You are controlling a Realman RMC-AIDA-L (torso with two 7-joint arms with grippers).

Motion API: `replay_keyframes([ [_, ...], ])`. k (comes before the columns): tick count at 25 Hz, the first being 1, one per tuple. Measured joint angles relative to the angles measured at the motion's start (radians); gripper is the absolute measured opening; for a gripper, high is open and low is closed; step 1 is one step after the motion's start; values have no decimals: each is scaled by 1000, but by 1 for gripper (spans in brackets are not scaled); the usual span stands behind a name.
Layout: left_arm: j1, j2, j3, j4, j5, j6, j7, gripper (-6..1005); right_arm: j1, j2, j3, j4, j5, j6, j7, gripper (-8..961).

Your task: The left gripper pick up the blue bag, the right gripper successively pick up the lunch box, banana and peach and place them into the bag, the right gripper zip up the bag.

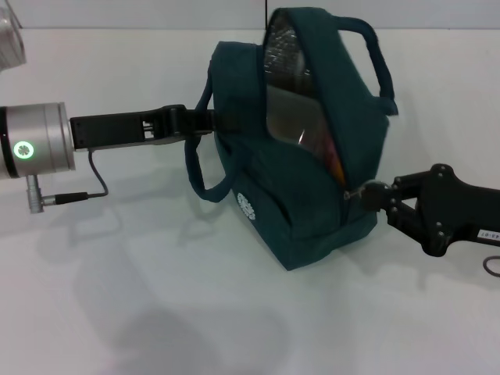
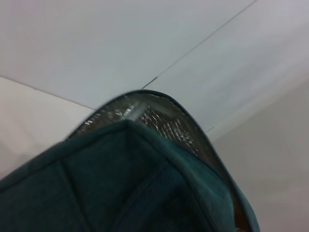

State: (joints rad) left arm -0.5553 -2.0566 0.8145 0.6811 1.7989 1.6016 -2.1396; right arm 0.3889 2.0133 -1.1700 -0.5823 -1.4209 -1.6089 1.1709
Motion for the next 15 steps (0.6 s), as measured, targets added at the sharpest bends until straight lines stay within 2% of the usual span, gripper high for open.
replay_keyframes([
  [9, -1, -4, 1, 0, -60, 16, 64, 116, 54, 5, -6, 7, 36, -40, -55, 14],
  [13, 0, 4, 2, -43, -125, 42, 168, 258, 83, 5, -9, 11, 31, -33, -53, 14],
  [15, 1, 16, 2, -74, -148, 54, 227, 328, 97, 5, -11, 12, 29, -27, -51, 14],
])
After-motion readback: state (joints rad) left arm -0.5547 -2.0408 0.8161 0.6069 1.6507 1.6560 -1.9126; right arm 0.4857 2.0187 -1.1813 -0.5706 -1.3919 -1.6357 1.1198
